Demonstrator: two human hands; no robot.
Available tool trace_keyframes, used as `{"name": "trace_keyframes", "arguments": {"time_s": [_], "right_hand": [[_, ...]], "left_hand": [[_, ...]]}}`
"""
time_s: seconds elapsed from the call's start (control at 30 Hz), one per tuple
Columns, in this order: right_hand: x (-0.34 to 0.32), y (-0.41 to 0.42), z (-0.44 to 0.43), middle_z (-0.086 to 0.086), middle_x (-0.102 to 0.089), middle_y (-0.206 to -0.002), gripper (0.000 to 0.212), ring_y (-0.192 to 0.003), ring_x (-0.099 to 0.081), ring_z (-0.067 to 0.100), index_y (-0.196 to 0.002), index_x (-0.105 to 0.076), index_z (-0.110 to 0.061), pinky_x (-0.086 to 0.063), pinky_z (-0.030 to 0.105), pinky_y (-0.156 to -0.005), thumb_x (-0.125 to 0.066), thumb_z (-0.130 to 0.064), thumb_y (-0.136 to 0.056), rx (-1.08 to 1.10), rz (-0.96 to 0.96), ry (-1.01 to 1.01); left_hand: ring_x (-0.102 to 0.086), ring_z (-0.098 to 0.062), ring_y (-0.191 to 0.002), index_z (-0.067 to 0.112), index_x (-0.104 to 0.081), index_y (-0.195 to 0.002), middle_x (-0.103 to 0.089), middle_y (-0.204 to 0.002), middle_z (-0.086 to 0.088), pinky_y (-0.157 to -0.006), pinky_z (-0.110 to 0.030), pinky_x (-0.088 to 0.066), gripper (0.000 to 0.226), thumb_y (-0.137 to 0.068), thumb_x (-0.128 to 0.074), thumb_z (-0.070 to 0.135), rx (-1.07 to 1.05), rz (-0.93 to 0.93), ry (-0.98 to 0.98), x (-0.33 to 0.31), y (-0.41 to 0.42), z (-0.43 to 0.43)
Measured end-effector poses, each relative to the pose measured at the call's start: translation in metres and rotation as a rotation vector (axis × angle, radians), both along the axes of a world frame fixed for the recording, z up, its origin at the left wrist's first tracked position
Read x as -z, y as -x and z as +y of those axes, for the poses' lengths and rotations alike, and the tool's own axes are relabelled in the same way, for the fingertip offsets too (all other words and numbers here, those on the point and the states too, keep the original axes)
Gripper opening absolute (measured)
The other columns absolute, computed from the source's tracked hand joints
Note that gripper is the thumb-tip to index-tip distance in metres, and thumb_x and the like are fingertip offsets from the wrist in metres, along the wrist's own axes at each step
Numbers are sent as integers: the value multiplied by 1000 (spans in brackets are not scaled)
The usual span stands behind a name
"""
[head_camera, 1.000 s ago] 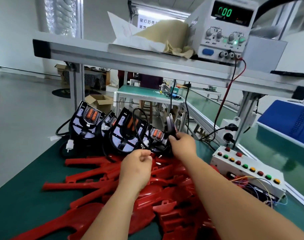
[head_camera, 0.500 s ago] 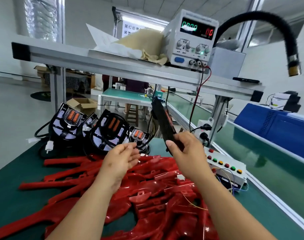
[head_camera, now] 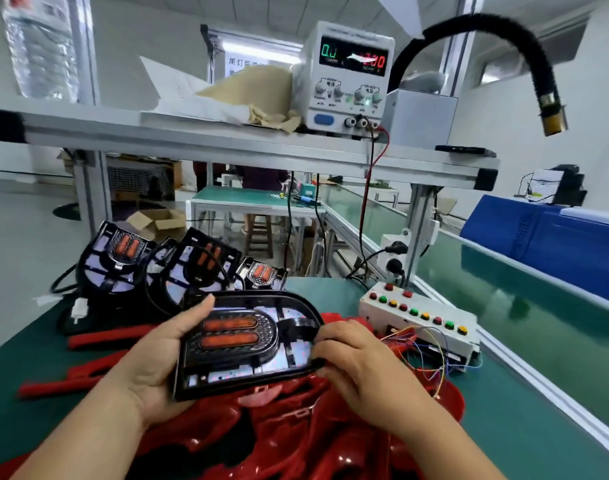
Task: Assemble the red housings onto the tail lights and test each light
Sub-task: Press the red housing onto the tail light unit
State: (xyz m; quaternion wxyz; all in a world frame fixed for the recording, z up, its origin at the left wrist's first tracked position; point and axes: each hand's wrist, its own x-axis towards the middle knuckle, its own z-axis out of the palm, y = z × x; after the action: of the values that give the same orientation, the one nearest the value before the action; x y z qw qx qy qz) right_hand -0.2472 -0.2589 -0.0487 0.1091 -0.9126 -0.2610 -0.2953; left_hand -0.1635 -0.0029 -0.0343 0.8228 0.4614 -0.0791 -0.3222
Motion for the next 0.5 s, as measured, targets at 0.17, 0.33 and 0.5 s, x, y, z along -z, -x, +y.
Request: {"name": "trace_keyframes", "arguments": {"time_s": [0.17,0.33,0.5], "right_hand": [[4,0,4,-4,-58,-117,16,-111,-53,14,-105,-66,-15,-43,26,-96,-64,-17,-89,-3,69,-7],[1,6,-11,-9,-59,-120,34,-110,-55,-3,-117,-67,-26,-38,10,-97,-70,-15,-85,40,101,-458],[-8,6,-36,-6,-70,-94,24,-93,-65,10,-94,-69,-29,-51,31,-88,-68,-5,-87,374,-41,-801]], "left_hand": [[-69,-49,-90,-1,-75,-99,-68,-110,-31,-67,-66,-56,44,-80,-62,36,-73,-23,-31,11,7,1],[-73,-41,-83,3,-79,-90,-71,-103,-27,-60,-51,-60,36,-78,-61,32,-185,-45,-12,18,4,0],[-74,-34,-79,6,-80,-82,-74,-96,-21,-60,-47,-61,37,-76,-61,37,-299,-76,126,14,-4,2]]}}
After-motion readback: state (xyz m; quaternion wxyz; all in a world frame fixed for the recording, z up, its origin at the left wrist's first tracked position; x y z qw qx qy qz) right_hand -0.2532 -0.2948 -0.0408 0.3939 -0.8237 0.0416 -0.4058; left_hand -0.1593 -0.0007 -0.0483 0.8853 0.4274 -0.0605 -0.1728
